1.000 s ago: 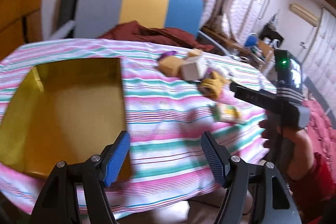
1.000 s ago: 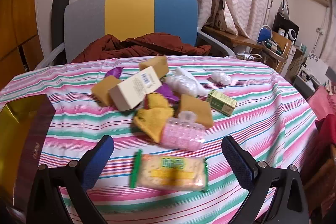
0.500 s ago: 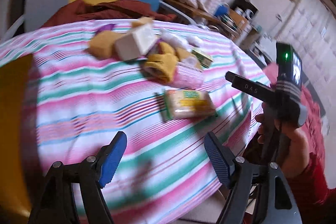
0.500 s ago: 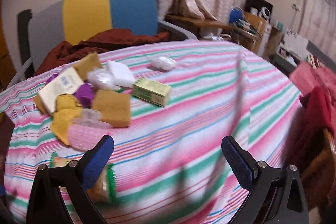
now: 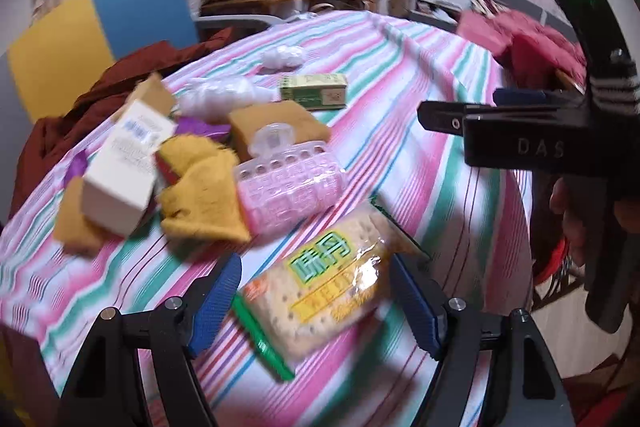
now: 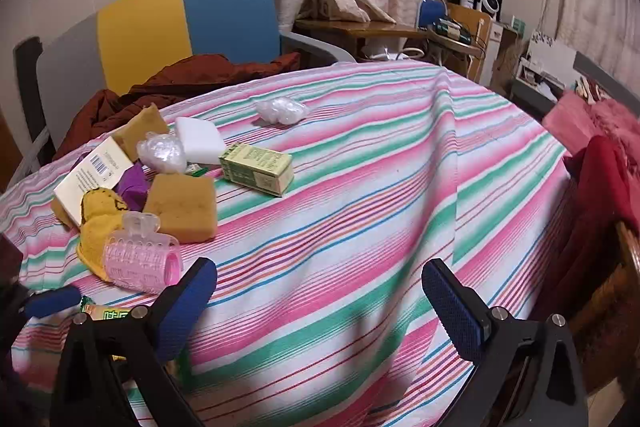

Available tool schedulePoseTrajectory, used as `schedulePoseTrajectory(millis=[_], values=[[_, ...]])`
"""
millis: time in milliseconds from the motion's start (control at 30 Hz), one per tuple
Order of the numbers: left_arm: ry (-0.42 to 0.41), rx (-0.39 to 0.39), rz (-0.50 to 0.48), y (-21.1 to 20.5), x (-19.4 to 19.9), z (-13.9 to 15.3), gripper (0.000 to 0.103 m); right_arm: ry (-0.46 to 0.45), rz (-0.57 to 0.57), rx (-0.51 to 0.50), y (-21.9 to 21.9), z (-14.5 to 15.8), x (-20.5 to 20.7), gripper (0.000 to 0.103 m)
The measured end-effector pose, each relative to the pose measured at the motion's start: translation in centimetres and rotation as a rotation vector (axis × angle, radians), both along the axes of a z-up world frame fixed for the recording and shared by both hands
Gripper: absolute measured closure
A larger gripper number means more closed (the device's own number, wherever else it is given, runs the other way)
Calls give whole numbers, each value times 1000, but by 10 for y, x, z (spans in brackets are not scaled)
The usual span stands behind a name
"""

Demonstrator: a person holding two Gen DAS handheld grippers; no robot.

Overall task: Organize objects
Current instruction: 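Move the left tool toward the WEIDAN cracker pack on the cloth, then grasp the WEIDAN cracker pack with the left tool while the right tool grasps the pink roller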

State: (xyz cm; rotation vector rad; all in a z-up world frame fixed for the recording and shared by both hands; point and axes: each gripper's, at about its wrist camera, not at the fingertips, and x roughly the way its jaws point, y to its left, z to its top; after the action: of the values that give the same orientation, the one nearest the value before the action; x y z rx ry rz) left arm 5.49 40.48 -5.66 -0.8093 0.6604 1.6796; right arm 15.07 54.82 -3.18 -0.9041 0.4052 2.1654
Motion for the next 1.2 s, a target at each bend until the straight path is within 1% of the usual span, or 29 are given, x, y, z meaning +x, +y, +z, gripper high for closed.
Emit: schedulePoseTrajectory(millis=[67,133,200,233,267,333,367,467,500,600,667,800,833,900,1000,1100,1133,1200], values=[[-11,4,-35,2,1,-4,25,1,-9,-12,3,-2,1,0],[-33,11,-32,2,0,-7,26,3,-14,-22,4,-3,2,0],[-96,19,-29,0,-4,-10,29,4,-13,-28,4,-5,2,0],[-115,13,-36,-1,-4,-13,34,4,-11,-30,4,-5,2,0],[-121,-3,-50,-3,-1,-17,35,3,-9,-32,4,-6,2,0],[-31,-6,-73,-7,12,-20,36,6,-4,-37,3,-7,1,0],[-5,-1,-75,-10,17,-20,37,8,-2,-38,2,-8,1,0],[-34,29,-36,-18,17,-20,46,25,15,-51,-1,-8,0,0],[-37,52,-14,-23,17,-21,46,32,24,-59,-2,-8,-1,0],[-7,95,13,-36,22,-22,49,40,65,-76,-9,-8,-6,0],[14,108,29,-47,26,-22,50,42,97,-73,-16,-7,-10,0],[35,146,93,-83,28,-23,50,55,145,-59,-31,-5,-18,0],[36,152,115,-82,28,-23,50,59,154,-63,-34,-5,-20,0],[43,163,173,-99,23,-23,50,71,179,-83,-41,-8,-27,0],[38,173,304,-127,9,-22,50,71,196,-93,-49,-11,-42,0],[40,170,404,-139,-9,-24,50,94,213,-102,-56,-13,-58,0],[32,179,425,-144,-13,-23,50,102,217,-103,-58,-14,-63,0],[38,176,434,-142,-18,-25,50,105,217,-104,-62,-16,-74,3]])
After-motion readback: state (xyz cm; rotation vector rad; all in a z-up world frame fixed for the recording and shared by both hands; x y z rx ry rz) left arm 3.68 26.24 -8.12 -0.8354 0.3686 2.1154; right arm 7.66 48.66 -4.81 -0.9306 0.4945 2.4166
